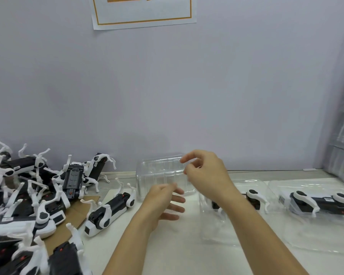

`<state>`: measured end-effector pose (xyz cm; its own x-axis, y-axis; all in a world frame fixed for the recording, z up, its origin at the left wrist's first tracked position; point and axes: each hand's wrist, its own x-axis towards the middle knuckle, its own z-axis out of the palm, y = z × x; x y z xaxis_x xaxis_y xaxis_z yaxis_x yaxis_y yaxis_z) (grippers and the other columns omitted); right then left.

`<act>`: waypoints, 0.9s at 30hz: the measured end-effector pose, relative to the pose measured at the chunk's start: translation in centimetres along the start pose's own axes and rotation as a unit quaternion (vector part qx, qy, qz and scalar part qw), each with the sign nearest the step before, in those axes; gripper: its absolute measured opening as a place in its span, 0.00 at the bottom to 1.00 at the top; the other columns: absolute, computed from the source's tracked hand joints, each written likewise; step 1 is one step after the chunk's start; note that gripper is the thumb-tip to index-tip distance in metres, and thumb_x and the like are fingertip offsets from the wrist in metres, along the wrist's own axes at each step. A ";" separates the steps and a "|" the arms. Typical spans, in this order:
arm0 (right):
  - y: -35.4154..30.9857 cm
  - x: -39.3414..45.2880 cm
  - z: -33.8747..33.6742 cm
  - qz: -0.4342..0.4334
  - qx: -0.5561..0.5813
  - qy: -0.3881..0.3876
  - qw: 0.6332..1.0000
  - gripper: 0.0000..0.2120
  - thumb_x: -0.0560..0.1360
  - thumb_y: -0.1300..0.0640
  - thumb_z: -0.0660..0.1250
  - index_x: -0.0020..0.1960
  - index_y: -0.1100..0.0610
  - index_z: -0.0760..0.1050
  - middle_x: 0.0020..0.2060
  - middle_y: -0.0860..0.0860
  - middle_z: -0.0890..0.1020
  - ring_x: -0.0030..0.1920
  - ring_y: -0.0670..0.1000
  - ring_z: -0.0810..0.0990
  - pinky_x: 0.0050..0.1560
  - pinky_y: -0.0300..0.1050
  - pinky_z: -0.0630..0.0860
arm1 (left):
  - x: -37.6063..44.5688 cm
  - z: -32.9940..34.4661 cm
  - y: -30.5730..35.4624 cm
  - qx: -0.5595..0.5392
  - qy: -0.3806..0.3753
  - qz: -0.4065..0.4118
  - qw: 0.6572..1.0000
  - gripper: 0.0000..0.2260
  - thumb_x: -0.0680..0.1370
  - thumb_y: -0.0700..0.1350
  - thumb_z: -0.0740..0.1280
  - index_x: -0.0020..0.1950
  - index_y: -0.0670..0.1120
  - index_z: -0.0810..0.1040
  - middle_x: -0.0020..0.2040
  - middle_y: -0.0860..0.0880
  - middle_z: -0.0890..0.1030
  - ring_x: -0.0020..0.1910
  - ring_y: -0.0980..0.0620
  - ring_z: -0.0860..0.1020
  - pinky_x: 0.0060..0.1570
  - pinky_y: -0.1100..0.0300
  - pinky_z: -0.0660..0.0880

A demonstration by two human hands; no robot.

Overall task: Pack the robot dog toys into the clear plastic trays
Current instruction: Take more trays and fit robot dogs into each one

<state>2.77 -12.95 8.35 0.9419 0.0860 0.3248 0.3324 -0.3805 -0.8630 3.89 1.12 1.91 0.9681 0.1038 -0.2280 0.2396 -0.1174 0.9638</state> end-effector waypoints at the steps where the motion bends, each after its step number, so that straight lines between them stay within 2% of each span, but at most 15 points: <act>1: -0.3 -0.3 0.9 0.000 0.009 -0.007 1.000 0.14 0.73 0.65 0.59 0.44 0.50 0.79 0.37 0.57 0.84 0.32 0.52 0.80 0.28 0.35 0.72 | 0.2 -0.1 -0.2 -0.009 0.039 0.004 0.999 0.12 0.80 0.47 0.62 0.51 0.42 0.82 0.45 0.44 0.86 0.38 0.47 0.85 0.29 0.60 0.77; 3: -0.7 -0.8 2.9 0.005 0.035 -0.020 0.999 0.14 0.73 0.66 0.59 0.46 0.50 0.78 0.36 0.54 0.83 0.33 0.49 0.81 0.27 0.32 0.71 | 0.5 -0.5 -0.5 -0.040 0.110 0.014 0.993 0.10 0.78 0.43 0.62 0.50 0.41 0.82 0.43 0.43 0.85 0.35 0.47 0.83 0.29 0.60 0.76; 6: -0.4 -1.8 5.6 0.054 0.082 -0.073 0.993 0.13 0.74 0.65 0.60 0.51 0.50 0.76 0.41 0.50 0.81 0.37 0.41 0.80 0.26 0.28 0.70 | 0.7 -1.4 -0.8 -0.072 0.198 0.027 0.977 0.08 0.76 0.40 0.63 0.41 0.42 0.80 0.33 0.46 0.83 0.28 0.51 0.79 0.24 0.63 0.73; 7: 0.0 -2.2 6.2 0.074 0.079 -0.097 0.989 0.12 0.75 0.63 0.61 0.54 0.50 0.75 0.43 0.48 0.79 0.38 0.40 0.80 0.30 0.28 0.73 | 0.7 -1.7 -0.9 -0.079 0.220 0.029 0.972 0.08 0.76 0.39 0.62 0.39 0.42 0.79 0.31 0.47 0.81 0.26 0.51 0.78 0.22 0.64 0.71; 8: 0.5 -2.4 6.6 0.092 0.054 -0.114 0.988 0.13 0.75 0.61 0.62 0.58 0.49 0.73 0.44 0.46 0.77 0.41 0.40 0.80 0.40 0.32 0.77 | 0.7 -1.8 -0.9 -0.081 0.234 0.028 0.968 0.08 0.76 0.38 0.61 0.39 0.42 0.78 0.32 0.47 0.81 0.26 0.51 0.77 0.20 0.65 0.69; 9: 1.1 -2.5 6.8 0.108 0.013 -0.125 0.986 0.16 0.74 0.59 0.62 0.61 0.49 0.71 0.46 0.45 0.76 0.46 0.42 0.80 0.51 0.40 0.79 | 0.7 -1.8 -0.9 -0.081 0.240 0.026 0.967 0.08 0.76 0.39 0.61 0.41 0.42 0.78 0.35 0.46 0.82 0.28 0.50 0.77 0.21 0.64 0.70; 10: 1.6 -2.4 6.7 0.121 -0.034 -0.126 0.984 0.19 0.74 0.58 0.62 0.64 0.49 0.69 0.49 0.46 0.76 0.52 0.47 0.79 0.60 0.48 0.77 | 0.8 -1.8 -1.0 -0.079 0.240 0.024 0.967 0.08 0.76 0.39 0.60 0.43 0.42 0.78 0.38 0.45 0.83 0.30 0.49 0.78 0.23 0.63 0.71; 11: 1.8 -2.3 6.4 0.132 -0.074 -0.120 0.981 0.21 0.73 0.58 0.62 0.66 0.50 0.67 0.52 0.49 0.77 0.56 0.52 0.78 0.62 0.53 0.75 | 0.8 -1.7 -1.0 -0.077 0.239 0.024 0.968 0.08 0.77 0.39 0.60 0.44 0.42 0.79 0.39 0.45 0.84 0.32 0.48 0.79 0.26 0.61 0.73; 13: 2.3 -1.8 5.6 0.152 -0.115 -0.110 0.976 0.23 0.75 0.57 0.61 0.69 0.51 0.64 0.58 0.53 0.77 0.60 0.57 0.77 0.62 0.54 0.75 | 0.9 -1.6 -1.2 -0.074 0.240 0.028 0.968 0.08 0.77 0.40 0.60 0.44 0.42 0.78 0.40 0.45 0.83 0.33 0.47 0.79 0.29 0.59 0.74; 18: 3.0 -1.0 3.9 0.196 -0.170 -0.129 0.957 0.23 0.77 0.53 0.61 0.71 0.54 0.62 0.62 0.55 0.74 0.62 0.57 0.75 0.62 0.51 0.74 | 1.1 -1.5 -1.2 -0.081 0.262 0.035 0.961 0.08 0.77 0.39 0.60 0.43 0.41 0.78 0.40 0.44 0.83 0.32 0.48 0.77 0.28 0.60 0.74; 24: 3.7 -0.3 2.6 0.230 -0.178 -0.103 0.951 0.25 0.77 0.51 0.61 0.71 0.55 0.60 0.65 0.57 0.71 0.64 0.58 0.74 0.61 0.48 0.73 | 1.2 -1.6 -1.2 -0.098 0.286 0.041 0.952 0.07 0.77 0.39 0.60 0.43 0.41 0.77 0.38 0.45 0.82 0.30 0.49 0.75 0.27 0.61 0.73; 27: 4.1 0.0 2.3 0.252 -0.176 -0.079 0.948 0.27 0.77 0.51 0.62 0.72 0.56 0.58 0.67 0.58 0.68 0.66 0.59 0.71 0.66 0.51 0.71 | 1.3 -1.6 -1.3 -0.102 0.290 0.044 0.951 0.07 0.77 0.39 0.60 0.44 0.41 0.76 0.38 0.46 0.81 0.30 0.50 0.75 0.27 0.61 0.73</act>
<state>4.20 -12.37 3.91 0.9817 -0.0621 -0.1801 -0.1724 -0.6920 -0.7010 4.73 2.95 0.62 0.7663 0.6365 -0.0880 0.0839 0.0367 0.9958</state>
